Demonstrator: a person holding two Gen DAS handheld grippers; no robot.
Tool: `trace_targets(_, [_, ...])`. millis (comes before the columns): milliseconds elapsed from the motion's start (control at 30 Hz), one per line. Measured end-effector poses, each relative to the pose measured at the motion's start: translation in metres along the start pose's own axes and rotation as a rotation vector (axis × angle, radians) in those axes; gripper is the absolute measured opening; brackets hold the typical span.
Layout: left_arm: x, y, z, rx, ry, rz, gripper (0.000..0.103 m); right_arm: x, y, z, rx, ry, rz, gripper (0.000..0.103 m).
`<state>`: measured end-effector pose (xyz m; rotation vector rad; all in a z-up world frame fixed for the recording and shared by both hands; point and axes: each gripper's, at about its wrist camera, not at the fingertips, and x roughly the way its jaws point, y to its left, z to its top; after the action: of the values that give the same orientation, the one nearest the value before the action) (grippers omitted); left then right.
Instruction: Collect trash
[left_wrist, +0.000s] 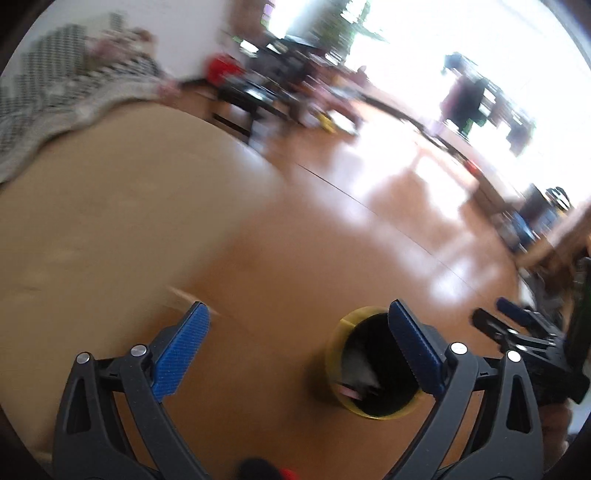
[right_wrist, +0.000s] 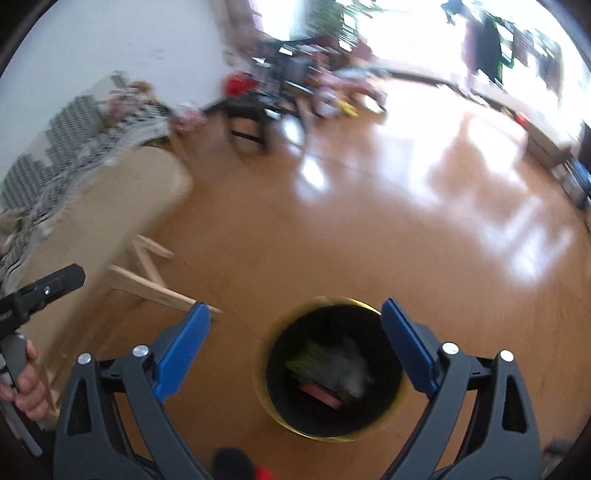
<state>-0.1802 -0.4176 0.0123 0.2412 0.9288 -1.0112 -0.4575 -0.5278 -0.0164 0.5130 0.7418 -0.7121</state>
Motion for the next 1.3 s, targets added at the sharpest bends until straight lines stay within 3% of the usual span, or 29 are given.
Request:
trace_targets(233, [-0.137,0.184,-0.012,-0.17,-0.181,0.343,0.097,0.003,0.215,0.043,-0.229,-0.032,0.297,0.096])
trace_targets(367, [-0.188,0.256,-0.041,-0.239,-0.221,0.505,0.097,0.015,0.334,0.04,-0.349,-0.018,0.41,0.096])
trace_targets(533, [-0.22,0.327,-0.083,-0.345,-0.248,0.656,0.097,0.039,0.429,0.021,-0.429,0.007,0.478,0.096])
trace_targets(667, [-0.222,0.359,-0.109,-0.432,-0.226,0.672,0.097,0.057,0.47,-0.002,-0.5,-0.001,0.45,0.096])
trace_targets(733, [-0.224,0.369,-0.115,-0.431,-0.226,0.692,0.097,0.067,0.485,-0.01,-0.519,0.007,0.413,0.096])
trace_targets(833, [-0.226,0.379,-0.12,-0.419,-0.236,0.734,0.097,0.077,0.498,-0.014,-0.497,0.046,0.439,0.096])
trace_targets(1000, [-0.235,0.394,-0.128,-0.499,-0.256,0.678,0.097,0.084,0.49,-0.015,-0.504,0.065,0.429,0.096])
trace_targets(1300, [-0.232,0.39,-0.133,-0.531,-0.248,0.68,0.097,0.101,0.47,-0.008,-0.411,0.14,0.424,0.096])
